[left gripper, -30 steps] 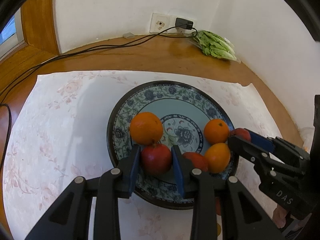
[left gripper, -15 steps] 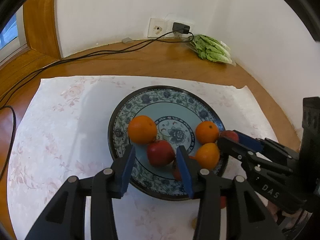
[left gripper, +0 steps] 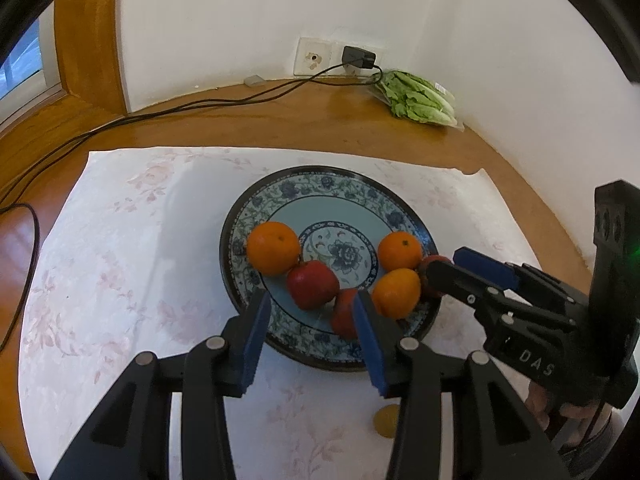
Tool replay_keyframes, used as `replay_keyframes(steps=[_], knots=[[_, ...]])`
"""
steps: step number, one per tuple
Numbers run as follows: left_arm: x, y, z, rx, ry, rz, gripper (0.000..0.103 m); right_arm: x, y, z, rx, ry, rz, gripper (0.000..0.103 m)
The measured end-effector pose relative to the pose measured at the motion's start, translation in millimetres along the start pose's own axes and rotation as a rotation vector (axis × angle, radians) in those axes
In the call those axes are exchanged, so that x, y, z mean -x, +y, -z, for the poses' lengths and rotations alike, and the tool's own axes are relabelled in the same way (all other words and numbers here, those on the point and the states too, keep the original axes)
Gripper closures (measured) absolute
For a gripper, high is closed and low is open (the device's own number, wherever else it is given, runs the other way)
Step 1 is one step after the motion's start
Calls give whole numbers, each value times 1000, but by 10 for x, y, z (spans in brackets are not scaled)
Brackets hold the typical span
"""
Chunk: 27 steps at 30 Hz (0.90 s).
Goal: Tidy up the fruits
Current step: 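Open both tools to release the apples on the plate and withdraw, then grasp the small brown fruit with the left tool while the right approaches a red apple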
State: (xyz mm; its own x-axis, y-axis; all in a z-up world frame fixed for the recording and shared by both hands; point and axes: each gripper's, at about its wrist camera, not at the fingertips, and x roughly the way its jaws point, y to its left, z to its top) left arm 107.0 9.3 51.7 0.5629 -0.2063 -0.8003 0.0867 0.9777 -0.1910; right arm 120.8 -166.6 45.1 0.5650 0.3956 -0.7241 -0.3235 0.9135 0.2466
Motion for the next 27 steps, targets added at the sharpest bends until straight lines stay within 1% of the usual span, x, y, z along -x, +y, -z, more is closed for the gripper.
replay_keyframes(steps=[6,21,27], knots=[[128,-28,53,-3,5,6,58,158,26,-23,12,-13,0,59],[341,-137,197,-25,18,22,58,593,73,-14,18,-5,6,59],[353,-213,276,-36,30,27,56,685,110,55,73,64,69,59]])
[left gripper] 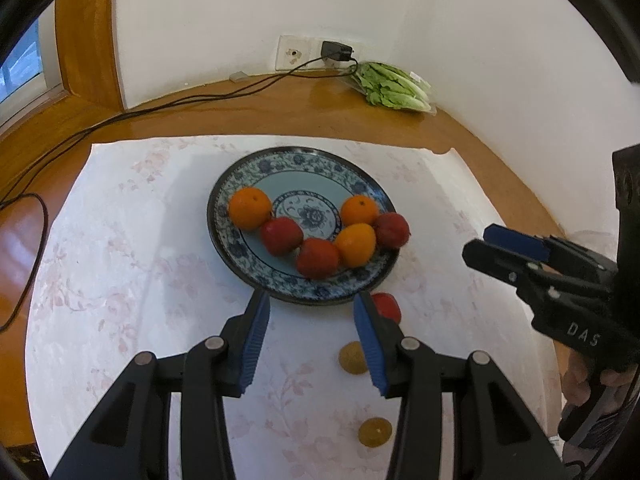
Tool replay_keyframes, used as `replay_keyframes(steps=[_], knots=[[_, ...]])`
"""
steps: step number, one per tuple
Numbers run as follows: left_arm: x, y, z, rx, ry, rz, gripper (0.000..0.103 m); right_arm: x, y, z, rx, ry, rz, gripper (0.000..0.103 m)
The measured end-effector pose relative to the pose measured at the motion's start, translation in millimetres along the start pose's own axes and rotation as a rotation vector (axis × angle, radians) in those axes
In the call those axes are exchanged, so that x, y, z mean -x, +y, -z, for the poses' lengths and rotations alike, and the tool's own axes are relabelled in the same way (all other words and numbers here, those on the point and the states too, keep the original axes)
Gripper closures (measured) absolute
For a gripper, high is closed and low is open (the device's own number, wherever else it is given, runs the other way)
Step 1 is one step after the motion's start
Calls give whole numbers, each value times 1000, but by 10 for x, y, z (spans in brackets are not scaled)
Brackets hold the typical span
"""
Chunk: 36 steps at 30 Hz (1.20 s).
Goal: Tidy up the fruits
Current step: 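Grasp the small brown fruit with the left tool while the right approaches a red apple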
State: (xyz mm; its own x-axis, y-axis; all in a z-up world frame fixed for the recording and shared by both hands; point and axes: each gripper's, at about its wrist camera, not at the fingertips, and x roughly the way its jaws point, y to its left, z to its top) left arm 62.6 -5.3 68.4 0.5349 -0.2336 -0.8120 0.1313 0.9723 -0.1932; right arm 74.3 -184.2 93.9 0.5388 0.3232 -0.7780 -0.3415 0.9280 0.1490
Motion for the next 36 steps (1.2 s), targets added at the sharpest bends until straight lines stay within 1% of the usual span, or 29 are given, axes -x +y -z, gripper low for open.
replay_keyframes(steps=[4,9,14,20,26,31,33,36], knots=[[-60,-23,65,-2,21,4,56,-33,-10,114,16,42,-2,59],[-126,-56,150,-12,47,6,56,-103,-6,235,-7,56,-40,59],[-175,-113,229,-24,68,14,56,-150,13,336,-38,66,-51,59],[-245,-218,300,-54,89,21,56,-163,-14,391,-60,64,-53,59],[-297,-315,346,-94,91,9,56,-185,-57,403,-81,63,-56,59],[-346,-331,366,-94,100,13,56,-207,-74,411,-89,64,-60,59],[-365,-330,371,-91,101,14,58,-218,-80,412,-92,67,-62,59],[-391,-330,374,-91,99,15,68,-222,-86,412,-93,67,-63,59]])
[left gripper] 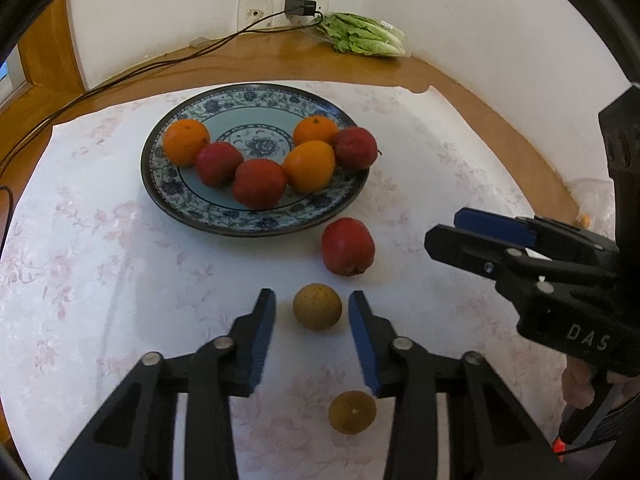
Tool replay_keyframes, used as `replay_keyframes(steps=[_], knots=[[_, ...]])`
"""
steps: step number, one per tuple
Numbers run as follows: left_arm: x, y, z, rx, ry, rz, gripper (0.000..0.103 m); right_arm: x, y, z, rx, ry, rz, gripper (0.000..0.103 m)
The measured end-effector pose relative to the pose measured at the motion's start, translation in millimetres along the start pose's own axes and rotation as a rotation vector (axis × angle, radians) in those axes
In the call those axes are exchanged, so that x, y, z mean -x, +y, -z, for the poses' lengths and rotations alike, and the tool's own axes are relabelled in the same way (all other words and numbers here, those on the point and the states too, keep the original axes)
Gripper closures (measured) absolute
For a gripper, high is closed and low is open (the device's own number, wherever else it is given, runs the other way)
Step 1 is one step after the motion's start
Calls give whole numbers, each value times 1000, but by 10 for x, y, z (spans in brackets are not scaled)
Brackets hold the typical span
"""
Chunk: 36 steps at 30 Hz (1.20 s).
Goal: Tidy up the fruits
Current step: 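Grasp the small brown fruit with the left tool while the right approaches a red apple, then grasp the red apple on the cloth with the right tool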
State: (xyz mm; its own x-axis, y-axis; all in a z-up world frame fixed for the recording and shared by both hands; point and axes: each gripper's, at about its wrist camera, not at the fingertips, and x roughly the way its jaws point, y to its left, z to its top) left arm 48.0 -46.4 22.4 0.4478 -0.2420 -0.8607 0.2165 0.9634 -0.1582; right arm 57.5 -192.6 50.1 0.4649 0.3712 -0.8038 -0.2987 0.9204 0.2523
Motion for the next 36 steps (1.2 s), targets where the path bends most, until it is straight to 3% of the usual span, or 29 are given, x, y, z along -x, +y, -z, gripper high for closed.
replay_keyframes(steps=[3,8,22,36], knots=[[-18,11,8,4,1,25,76,-7,-1,2,-3,1,-1,59],[17,42,5,1,-13,21,76,-41,20,3,1,7,-6,59],[186,538,-48,128,-61,-55,76,-166,206,5,38,30,-37,59],[214,721,-39,173,-79,-69,76,-371,387,-16,65,62,-64,59]])
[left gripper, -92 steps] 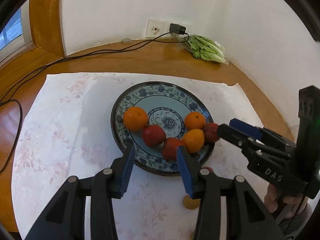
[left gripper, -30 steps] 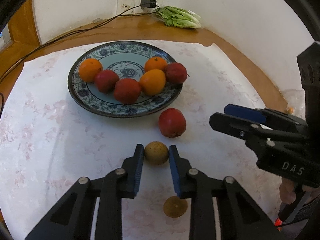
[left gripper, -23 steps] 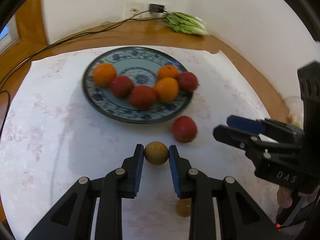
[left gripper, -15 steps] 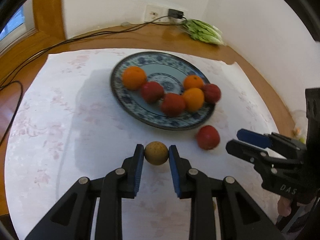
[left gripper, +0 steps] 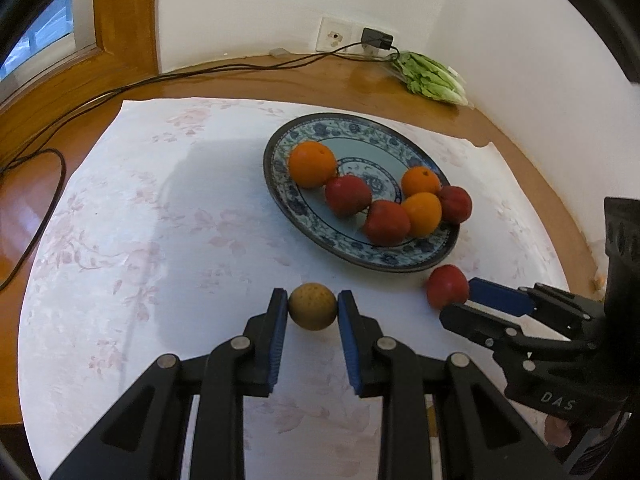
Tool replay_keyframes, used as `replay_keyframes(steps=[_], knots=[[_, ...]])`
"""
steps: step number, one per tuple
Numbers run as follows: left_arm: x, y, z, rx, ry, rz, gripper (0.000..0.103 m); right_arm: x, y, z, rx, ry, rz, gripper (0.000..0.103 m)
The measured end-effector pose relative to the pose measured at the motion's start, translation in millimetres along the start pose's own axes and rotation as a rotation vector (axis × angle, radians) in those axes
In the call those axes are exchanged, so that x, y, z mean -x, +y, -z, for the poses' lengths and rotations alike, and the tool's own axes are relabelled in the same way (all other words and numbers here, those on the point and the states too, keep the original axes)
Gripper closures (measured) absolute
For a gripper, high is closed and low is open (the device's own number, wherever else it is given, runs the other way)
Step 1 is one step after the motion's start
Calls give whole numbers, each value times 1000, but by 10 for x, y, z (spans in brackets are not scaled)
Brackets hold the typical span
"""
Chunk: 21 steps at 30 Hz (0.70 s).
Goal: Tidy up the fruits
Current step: 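Grasp the red apple on the cloth with the right tool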
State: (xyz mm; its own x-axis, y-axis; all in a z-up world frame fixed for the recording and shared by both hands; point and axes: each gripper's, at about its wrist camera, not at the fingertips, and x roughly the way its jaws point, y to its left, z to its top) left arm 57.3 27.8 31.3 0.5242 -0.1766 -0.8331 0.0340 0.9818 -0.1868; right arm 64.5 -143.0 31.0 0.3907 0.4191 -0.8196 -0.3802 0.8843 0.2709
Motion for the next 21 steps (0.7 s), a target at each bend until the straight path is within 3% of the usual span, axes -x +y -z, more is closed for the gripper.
replay_keyframes(steps=[11,16,21], knots=[[6,39,-1,13,-4,0,76,-88,16,-30,-3,-3,-4,59],[30,21,-6,11,-11,4,76,-102,6,-28,-4,0,-5,69],[97,-9,-50,1,-30,1,76,-87,-14,-26,-11,-12,-9,69]])
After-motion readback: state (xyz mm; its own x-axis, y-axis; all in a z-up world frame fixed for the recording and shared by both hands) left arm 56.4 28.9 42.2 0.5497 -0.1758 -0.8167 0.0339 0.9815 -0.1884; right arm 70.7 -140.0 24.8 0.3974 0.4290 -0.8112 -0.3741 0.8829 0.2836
